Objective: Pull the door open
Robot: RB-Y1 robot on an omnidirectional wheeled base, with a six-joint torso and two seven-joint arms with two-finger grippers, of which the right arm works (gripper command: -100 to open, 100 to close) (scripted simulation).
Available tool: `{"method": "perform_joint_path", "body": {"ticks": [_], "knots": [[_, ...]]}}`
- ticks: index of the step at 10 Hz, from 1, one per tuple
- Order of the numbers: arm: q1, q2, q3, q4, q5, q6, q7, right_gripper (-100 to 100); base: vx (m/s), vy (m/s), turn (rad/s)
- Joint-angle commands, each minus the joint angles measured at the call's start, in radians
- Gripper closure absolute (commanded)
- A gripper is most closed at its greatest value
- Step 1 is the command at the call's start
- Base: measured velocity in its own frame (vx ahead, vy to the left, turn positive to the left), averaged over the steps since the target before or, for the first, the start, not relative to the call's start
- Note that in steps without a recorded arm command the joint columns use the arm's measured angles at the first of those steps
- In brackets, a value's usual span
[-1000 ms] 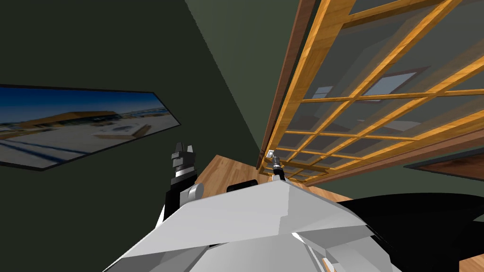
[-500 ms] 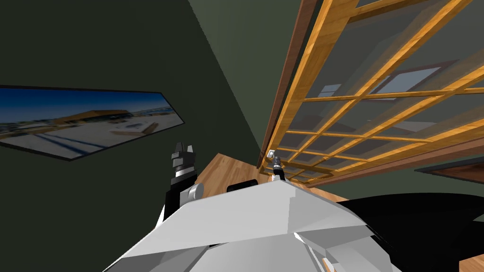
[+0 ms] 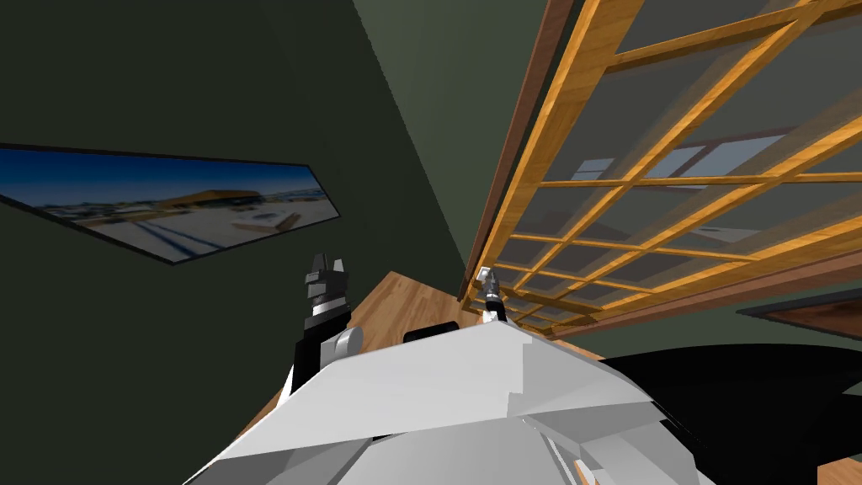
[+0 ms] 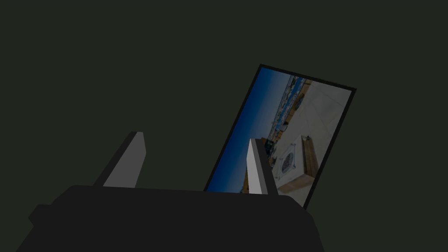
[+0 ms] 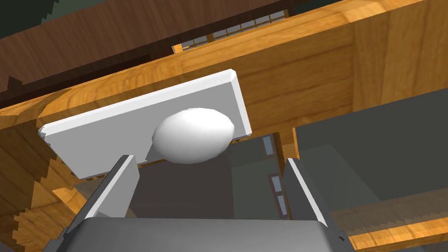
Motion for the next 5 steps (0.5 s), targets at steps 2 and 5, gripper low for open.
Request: {"method": "perform_joint_path", "body": {"ticks": [2, 5], "knots": [[-0.003, 0.007, 0.007, -0.005, -0.025, 0.004, -0.062, -100, -0.07, 0.007, 0.053], [-0.011, 0.014, 0.015, -0.006, -0.062, 0.004, -0.148, -100, -0.069, -0.012, 0.06]]}}
